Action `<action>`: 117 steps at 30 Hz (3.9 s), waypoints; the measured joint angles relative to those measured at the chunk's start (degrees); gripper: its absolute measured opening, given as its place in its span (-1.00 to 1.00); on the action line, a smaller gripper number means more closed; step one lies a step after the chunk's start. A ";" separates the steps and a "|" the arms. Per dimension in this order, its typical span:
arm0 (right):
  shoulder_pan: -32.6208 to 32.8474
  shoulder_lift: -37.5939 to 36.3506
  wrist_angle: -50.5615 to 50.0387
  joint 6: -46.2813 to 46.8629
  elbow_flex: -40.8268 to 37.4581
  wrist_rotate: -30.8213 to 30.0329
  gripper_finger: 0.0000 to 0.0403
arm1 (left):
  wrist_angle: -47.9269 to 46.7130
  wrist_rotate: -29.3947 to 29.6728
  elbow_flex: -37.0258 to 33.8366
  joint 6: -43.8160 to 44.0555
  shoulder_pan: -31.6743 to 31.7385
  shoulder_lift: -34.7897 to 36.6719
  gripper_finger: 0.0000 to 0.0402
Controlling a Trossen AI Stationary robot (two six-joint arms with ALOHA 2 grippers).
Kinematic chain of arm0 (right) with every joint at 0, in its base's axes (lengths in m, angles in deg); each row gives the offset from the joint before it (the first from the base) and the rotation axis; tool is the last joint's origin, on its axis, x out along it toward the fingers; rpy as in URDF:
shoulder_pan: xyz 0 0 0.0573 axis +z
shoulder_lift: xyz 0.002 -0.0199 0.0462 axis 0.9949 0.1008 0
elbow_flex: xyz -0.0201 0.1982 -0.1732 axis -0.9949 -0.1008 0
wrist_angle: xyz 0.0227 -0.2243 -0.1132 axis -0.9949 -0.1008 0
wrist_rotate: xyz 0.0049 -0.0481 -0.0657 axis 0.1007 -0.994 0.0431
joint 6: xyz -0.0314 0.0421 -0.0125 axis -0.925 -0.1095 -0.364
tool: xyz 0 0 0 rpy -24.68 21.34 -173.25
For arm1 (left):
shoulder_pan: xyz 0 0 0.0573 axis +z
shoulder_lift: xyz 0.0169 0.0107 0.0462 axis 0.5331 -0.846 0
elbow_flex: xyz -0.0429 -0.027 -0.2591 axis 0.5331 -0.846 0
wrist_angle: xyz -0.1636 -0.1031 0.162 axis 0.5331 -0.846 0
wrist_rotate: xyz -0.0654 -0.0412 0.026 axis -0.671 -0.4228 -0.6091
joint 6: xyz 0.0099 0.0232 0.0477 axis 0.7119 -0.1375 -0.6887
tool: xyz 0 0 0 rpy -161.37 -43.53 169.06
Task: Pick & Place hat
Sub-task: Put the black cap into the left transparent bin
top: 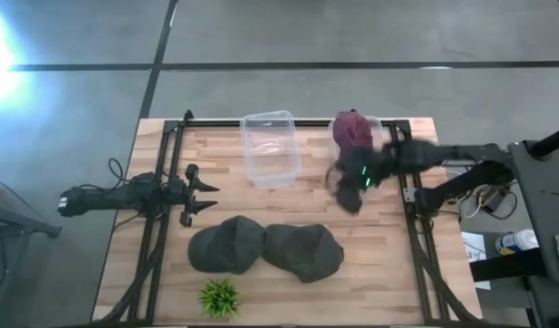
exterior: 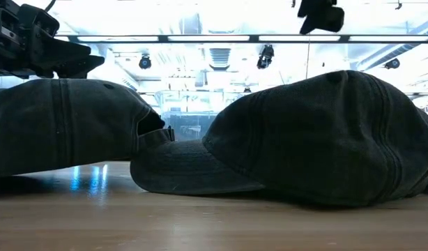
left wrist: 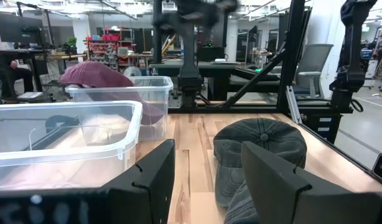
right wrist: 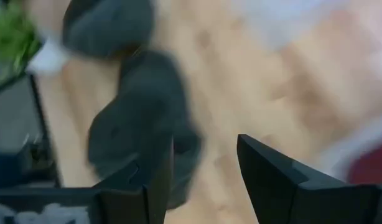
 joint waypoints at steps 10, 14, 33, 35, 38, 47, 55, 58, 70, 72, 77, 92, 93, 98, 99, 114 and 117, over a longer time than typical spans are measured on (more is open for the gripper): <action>13.49 17.78 1.71 15.02 -0.10 4.41 -0.14 | 0.00 0.00 0.00 0.00 0.00 -0.01 -0.11; 16.77 22.19 7.35 10.50 1.67 4.48 -0.14 | 0.00 0.02 0.00 0.00 -0.02 -0.01 -0.11; 22.50 47.34 -1.77 -12.55 30.96 7.21 -0.10 | 0.00 0.02 0.00 0.00 -0.01 -0.02 -0.11; 23.15 49.07 -2.39 -10.79 32.90 6.24 -0.04 | 0.00 0.01 0.00 0.00 -0.02 -0.01 -0.11; 23.72 51.37 -3.17 -6.85 34.52 3.76 0.10 | 0.00 -0.01 0.00 0.00 0.00 -0.01 -0.11; 24.80 51.69 -8.08 -0.17 37.83 -9.48 0.49 | -0.02 0.01 0.00 0.00 -0.02 -0.04 -0.11; 24.76 52.85 -6.28 1.40 35.17 -6.18 0.60 | -0.02 0.00 0.00 0.00 -0.01 -0.04 -0.11; 24.78 53.66 -5.77 2.24 34.65 -6.29 0.62 | 0.00 0.02 0.00 0.00 0.00 -0.10 -0.11; 24.37 55.08 -5.95 7.36 28.64 -3.77 0.04 | 0.00 -0.01 0.00 0.00 -0.02 -0.52 -0.11; 24.40 55.05 -5.94 7.46 28.53 -3.42 -0.22 | 0.00 0.00 0.00 0.00 -0.01 -0.50 -0.11; 24.42 54.26 -8.57 7.47 30.40 -3.11 -0.87 | 0.00 0.01 0.00 0.00 0.00 -0.50 -0.11; 16.21 25.42 4.05 24.61 31.49 -20.14 -0.96 | 0.00 0.01 0.00 0.00 0.00 -0.61 -0.11; 15.17 24.33 6.88 23.19 31.42 -22.05 -0.96 | 0.00 0.01 0.00 0.00 0.00 -0.61 -0.11; 7.68 20.83 20.24 11.56 31.42 -28.86 -0.96 | 0.00 0.00 0.00 0.00 0.00 -0.59 -0.11; 5.54 20.74 21.81 9.01 31.44 -28.61 -0.96 | 0.00 0.00 0.00 0.00 -0.02 -0.60 -0.11; -16.89 32.59 28.04 -3.05 31.28 -7.52 -0.96 | 0.00 0.00 0.00 0.00 0.00 -0.65 -0.11; -18.51 35.63 25.94 -2.61 31.31 -8.11 -0.96 | 0.00 0.02 0.00 0.00 0.00 -0.65 -0.11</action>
